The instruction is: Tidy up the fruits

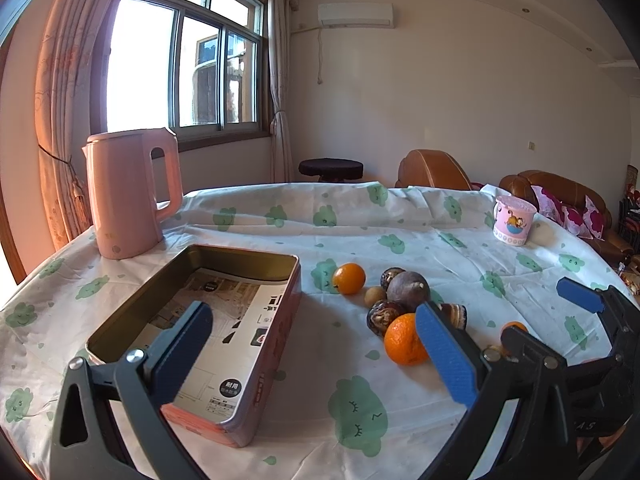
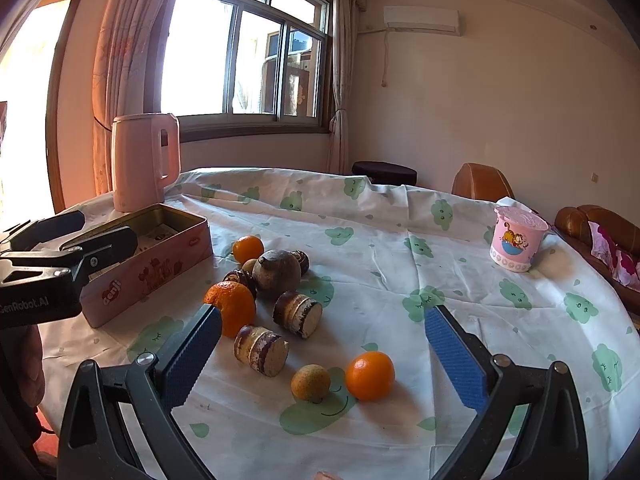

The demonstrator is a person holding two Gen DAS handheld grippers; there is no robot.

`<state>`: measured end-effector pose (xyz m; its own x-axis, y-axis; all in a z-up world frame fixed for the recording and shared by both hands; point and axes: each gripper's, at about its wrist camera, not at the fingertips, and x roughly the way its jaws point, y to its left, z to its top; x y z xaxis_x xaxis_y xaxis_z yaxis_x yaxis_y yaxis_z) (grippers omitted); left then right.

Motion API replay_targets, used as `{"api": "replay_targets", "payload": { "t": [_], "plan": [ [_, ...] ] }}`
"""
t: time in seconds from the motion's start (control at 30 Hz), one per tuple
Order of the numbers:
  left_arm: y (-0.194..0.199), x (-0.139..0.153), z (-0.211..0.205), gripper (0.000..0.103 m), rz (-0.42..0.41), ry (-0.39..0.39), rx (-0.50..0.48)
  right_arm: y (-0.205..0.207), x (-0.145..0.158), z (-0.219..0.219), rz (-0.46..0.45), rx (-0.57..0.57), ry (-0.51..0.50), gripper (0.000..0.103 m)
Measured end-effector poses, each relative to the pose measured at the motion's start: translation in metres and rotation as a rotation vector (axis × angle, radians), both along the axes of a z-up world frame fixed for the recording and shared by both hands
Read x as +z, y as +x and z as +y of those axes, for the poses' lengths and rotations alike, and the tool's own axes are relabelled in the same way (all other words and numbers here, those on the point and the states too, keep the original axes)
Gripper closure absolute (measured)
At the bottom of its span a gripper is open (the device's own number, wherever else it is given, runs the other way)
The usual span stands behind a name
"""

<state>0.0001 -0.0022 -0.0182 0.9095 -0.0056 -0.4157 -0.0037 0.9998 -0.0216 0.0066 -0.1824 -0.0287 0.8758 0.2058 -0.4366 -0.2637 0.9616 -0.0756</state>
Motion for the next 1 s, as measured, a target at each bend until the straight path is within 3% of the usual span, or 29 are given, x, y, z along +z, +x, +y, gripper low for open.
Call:
{"api": "replay_targets", "payload": {
  "t": [0.33, 0.47, 0.53, 0.67, 0.8, 0.9, 1.0],
  "plan": [
    [0.008, -0.009, -0.014, 0.000, 0.052, -0.028, -0.059, 0.013, -0.006, -0.053, 0.018, -0.134, 0.032, 0.002],
    [0.015, -0.015, -0.027, 0.001, 0.092, -0.043, -0.119, 0.021, -0.011, -0.063, 0.064, -0.124, 0.063, 0.011],
    [0.016, -0.016, -0.037, 0.005, 0.107, -0.042, -0.155, 0.022, -0.013, -0.059, 0.079, -0.108, 0.043, 0.016],
    [0.017, -0.019, -0.054, 0.018, 0.131, -0.018, -0.215, 0.026, -0.021, -0.051, 0.128, -0.064, 0.006, 0.037],
    [0.021, -0.023, -0.068, 0.031, 0.174, -0.002, -0.279, 0.025, -0.025, -0.045, 0.154, -0.015, -0.025, 0.040],
    [0.026, -0.027, -0.077, 0.045, 0.204, 0.018, -0.312, 0.028, -0.029, -0.041, 0.179, -0.006, -0.044, 0.049],
    [0.028, -0.030, -0.085, 0.047, 0.224, 0.035, -0.334, 0.033, -0.031, -0.044, 0.219, 0.007, -0.026, 0.053]
  ]
}}
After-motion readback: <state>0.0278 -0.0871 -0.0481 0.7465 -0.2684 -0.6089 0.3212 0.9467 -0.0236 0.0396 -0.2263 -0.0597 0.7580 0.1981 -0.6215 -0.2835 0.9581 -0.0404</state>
